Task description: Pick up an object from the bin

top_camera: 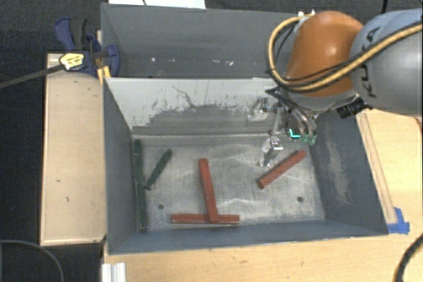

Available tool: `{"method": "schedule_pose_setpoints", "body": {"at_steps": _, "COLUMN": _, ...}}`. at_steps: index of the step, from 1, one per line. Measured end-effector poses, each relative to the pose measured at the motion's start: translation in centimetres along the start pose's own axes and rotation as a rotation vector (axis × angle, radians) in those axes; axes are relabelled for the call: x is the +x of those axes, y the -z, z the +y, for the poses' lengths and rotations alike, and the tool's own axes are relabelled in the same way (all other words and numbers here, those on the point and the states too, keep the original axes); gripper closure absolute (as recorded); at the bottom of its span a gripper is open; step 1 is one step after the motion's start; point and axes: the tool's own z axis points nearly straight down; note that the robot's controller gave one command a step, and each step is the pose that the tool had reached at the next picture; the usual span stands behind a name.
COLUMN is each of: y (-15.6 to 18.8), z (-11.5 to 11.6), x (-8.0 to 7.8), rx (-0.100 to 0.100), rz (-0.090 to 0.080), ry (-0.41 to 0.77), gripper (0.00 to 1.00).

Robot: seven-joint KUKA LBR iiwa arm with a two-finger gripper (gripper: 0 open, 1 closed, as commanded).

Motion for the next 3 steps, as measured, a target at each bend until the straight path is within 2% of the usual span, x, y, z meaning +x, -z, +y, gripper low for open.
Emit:
{"method": "schedule_pose_setpoints", "body": {"at_steps": 1, "y": 0.4, "z": 0.0, "x": -0.2, "rx": 0.000, "rz": -0.008, "ry": 0.000, "gripper": 0.00}}
{"method": "schedule_pose_setpoints", "body": {"at_steps": 2, "y": -6.3, "z": -4.0, "x": 2.9, "rx": 0.001, "rz": -0.009, "ry": 0.143, "gripper": 0.00}}
{"method": "schedule_pose_setpoints", "body": {"at_steps": 3, "y": -5.8, "z": -8.4, "x": 4.3, "rx": 0.003, "rz": -0.008, "ry": 0.296, "gripper": 0.00}}
